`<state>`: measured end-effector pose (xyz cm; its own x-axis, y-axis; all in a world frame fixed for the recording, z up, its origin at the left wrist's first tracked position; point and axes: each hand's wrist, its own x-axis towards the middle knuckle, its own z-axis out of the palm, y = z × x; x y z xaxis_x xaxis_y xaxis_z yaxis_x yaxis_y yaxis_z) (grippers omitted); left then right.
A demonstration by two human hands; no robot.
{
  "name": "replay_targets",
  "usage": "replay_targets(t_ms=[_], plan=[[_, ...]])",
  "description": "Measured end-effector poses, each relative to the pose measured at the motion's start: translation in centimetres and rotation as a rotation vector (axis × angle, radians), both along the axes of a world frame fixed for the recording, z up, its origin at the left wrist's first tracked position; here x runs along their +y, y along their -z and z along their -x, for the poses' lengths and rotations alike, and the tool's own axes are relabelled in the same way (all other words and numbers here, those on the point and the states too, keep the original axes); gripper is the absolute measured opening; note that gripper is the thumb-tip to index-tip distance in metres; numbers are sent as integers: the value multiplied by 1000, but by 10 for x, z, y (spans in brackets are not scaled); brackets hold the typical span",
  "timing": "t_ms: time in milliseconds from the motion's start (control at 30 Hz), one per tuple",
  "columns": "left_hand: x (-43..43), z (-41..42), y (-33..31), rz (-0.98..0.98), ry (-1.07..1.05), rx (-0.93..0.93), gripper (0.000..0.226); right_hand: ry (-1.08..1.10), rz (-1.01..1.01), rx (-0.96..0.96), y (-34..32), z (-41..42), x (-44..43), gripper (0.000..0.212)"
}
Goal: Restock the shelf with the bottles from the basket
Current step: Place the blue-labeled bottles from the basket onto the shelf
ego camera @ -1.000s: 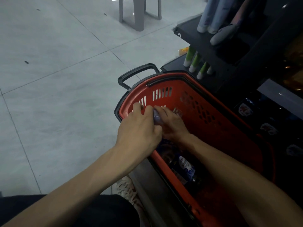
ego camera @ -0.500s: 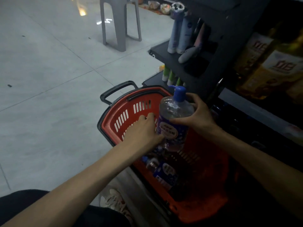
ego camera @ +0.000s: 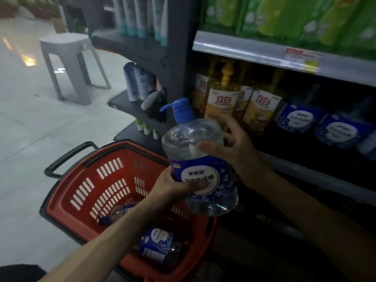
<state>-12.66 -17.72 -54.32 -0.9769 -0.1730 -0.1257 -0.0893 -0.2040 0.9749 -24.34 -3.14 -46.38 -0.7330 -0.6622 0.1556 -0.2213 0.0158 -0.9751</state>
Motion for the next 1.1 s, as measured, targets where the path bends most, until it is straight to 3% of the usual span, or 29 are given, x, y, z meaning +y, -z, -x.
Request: replay_targets(t_ms=[200, 433, 600, 867, 1100], plan=[[30, 13, -13, -124, -60, 22, 55, -144, -187, -56, 20, 5, 65, 57], [50, 25, -19, 25, -28, 25, 43, -128, -183, -66, 36, 10, 109, 69], [71, 34, -18, 211, 22, 48, 47, -18, -156, -85, 54, 6, 126, 73], [123, 55, -24, 337, 122, 69, 51, 93, -6, -144, 65, 5, 184, 79], [184, 89, -30, 570, 213, 128, 61, 234, 8, -91, 65, 19, 257, 82]])
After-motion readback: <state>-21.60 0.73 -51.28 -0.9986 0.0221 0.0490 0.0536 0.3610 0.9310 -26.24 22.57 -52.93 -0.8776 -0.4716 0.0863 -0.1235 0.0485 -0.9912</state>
